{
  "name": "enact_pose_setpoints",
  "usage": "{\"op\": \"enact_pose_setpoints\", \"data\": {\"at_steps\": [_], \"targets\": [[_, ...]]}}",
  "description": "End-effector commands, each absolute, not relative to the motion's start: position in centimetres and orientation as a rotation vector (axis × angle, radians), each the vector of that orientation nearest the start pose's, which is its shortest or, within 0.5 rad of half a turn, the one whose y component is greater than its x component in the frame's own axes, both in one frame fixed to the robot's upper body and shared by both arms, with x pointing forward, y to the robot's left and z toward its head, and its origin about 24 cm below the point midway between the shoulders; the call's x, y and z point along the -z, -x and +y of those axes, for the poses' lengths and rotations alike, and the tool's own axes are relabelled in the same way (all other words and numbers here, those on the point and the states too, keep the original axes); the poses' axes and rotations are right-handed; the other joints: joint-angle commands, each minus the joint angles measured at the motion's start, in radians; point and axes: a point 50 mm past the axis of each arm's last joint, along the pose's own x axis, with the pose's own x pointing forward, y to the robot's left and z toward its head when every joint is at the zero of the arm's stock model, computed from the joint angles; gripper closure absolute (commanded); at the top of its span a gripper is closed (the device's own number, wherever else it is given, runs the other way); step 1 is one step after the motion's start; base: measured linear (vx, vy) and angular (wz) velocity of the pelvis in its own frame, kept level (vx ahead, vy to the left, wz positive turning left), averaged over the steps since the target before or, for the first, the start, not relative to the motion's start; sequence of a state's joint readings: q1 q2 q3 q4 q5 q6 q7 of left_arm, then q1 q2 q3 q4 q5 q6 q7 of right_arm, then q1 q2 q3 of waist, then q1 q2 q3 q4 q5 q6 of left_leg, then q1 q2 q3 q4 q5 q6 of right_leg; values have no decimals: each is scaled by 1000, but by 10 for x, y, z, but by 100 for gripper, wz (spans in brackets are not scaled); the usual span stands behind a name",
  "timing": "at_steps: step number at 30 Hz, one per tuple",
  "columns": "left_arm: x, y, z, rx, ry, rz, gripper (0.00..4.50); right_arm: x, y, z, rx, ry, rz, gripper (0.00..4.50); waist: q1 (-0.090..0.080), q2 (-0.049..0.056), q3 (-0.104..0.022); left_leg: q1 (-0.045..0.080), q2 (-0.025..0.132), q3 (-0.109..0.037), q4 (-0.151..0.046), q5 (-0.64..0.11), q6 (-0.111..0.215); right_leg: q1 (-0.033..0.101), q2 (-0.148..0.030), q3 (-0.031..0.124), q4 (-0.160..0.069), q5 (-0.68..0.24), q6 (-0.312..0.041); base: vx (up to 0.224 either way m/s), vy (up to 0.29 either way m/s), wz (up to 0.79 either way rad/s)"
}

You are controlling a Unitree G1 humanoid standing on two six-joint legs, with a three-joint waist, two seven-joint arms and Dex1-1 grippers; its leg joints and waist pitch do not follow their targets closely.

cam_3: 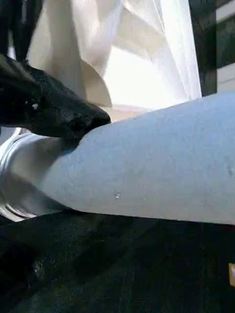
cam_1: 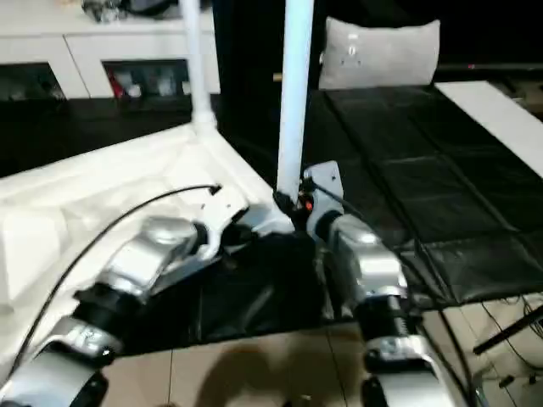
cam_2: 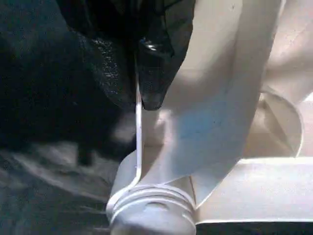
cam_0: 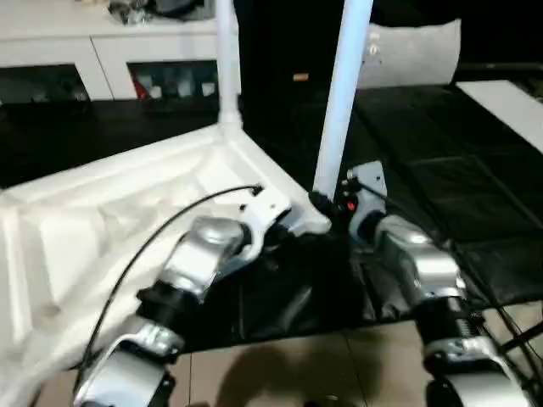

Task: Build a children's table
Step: Rotate leg to tighten

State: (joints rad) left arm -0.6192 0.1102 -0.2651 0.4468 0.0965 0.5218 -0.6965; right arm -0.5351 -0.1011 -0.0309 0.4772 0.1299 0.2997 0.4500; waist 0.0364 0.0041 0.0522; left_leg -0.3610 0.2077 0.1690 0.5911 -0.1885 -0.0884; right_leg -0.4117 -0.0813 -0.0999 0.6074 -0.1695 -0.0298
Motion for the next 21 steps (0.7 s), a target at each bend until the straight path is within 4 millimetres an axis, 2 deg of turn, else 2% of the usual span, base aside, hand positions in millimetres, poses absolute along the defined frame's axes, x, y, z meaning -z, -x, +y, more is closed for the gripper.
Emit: {"op": "enact_pose_setpoints", "data": {"at_steps": [1,2,3,5,8,9,15,17,18,19,21], "targets": [[-87,-332,41,976,-303,335,450,-44,-333,-96,-602,-91,322,186,11,-6,-77,-8,10,-1,-54,-79,77,69,-52,47,-71,-165,-175,0,0,0],[-87,-332,42,971,-310,337,450,-44,-333,-96,-600,-92,319,186,11,-4,-78,-9,11,-1,-54,-72,85,71,-54,48,-69,-142,-188,0,0,0],[-85,-332,47,965,-335,342,450,-46,-333,-100,-599,-92,298,157,12,-4,-76,-8,11,0,-54,-81,88,70,-54,48,-70,-143,-195,0,0,0],[-81,-333,56,965,-371,349,450,-49,-333,-111,-592,-87,261,145,13,-5,-73,-7,11,1,-56,-111,87,69,-56,47,-77,-187,-185,0,0,0],[-76,-332,68,987,-411,360,450,-56,-330,-127,-668,-70,206,131,18,3,-73,-6,12,0,-56,-124,83,70,-58,48,-79,-210,-173,0,0,0],[-74,-331,72,994,-426,364,450,-59,-328,-131,-696,-66,193,103,20,1,-74,-5,13,1,-55,-123,86,70,-56,48,-78,-200,-174,0,0,0],[-65,-327,89,1058,-501,391,450,-66,-320,-151,-836,15,180,60,29,-2,-72,-7,14,1,-55,-129,92,70,-57,48,-77,-205,-172,0,0,0],[-61,-323,98,1105,-539,407,450,-69,-316,-160,-896,36,193,39,32,-1,-71,-6,15,0,-56,-139,90,69,-57,48,-79,-230,-166,0,0,0],[-59,-319,105,1168,-576,415,450,-72,-312,-167,-962,62,209,27,33,-6,-71,-5,16,0,-56,-143,89,68,-57,48,-80,-238,-164,0,0,0],[-58,-316,110,1225,-596,418,450,-73,-310,-171,-1009,92,226,27,35,-5,-71,-4,16,0,-56,-148,92,68,-57,48,-80,-244,-164,0,0,0],[-58,-314,112,1261,-607,419,450,-73,-309,-173,-1039,113,236,3,34,-6,-69,-4,16,1,-56,-153,88,66,-57,49,-81,-256,-164,0,0,0]]}}
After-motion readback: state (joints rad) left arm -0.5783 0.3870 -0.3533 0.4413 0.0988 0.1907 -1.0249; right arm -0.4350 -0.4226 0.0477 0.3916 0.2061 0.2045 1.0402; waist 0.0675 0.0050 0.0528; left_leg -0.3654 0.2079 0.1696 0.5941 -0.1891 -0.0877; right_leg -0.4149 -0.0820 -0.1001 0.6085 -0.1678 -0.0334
